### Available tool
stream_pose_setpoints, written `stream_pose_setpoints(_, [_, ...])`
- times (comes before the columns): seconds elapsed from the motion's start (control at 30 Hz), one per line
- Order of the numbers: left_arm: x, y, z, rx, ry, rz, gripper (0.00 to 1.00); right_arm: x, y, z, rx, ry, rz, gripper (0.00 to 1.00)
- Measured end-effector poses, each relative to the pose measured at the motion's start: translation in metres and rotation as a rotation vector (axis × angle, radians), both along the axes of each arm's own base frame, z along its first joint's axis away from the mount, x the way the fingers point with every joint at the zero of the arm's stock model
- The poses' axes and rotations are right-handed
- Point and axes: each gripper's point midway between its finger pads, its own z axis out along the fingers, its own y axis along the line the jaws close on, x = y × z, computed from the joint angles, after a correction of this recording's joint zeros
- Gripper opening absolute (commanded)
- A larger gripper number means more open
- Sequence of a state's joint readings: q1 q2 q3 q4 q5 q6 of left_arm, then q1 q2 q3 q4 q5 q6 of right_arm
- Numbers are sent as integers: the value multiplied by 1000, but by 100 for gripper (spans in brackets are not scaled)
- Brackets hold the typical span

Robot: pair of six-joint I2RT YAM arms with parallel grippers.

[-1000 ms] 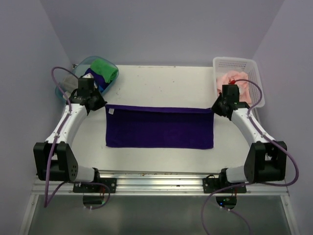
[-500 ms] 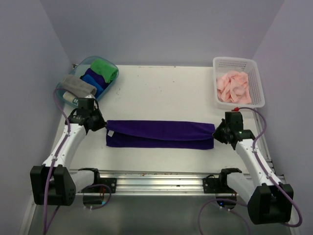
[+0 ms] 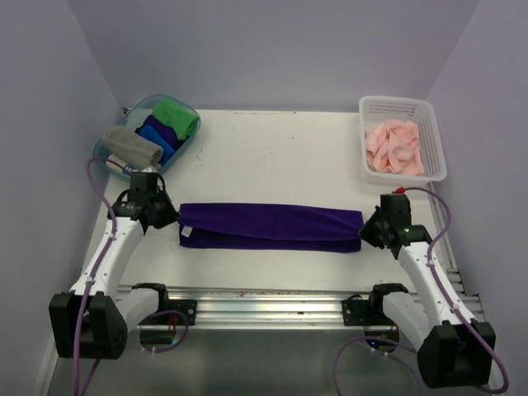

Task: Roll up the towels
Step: Fold the towel

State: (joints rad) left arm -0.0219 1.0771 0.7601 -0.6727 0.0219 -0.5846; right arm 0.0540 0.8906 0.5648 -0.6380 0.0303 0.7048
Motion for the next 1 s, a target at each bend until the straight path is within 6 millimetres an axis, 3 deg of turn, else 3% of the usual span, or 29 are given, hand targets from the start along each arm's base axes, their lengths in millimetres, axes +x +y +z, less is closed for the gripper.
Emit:
stream_pose_setpoints(0.23, [-6,-3,4,-15,-9,-8,0,0,0,4,2,-15,-8,0])
stream_pose_setpoints(0.4, [-19,-6,-13,-37,45,-7,0,-5,0,-4,8,6,-17,0])
stream_pose_setpoints(0.63, [-24,-8,-23,-51,84,12,0,-13,0,-15,10,39,-26,0])
stream_pose_setpoints(1.0, [-23,-1,-15,-25,76,52,0,-21,-6,-12,-9,29,-52,0])
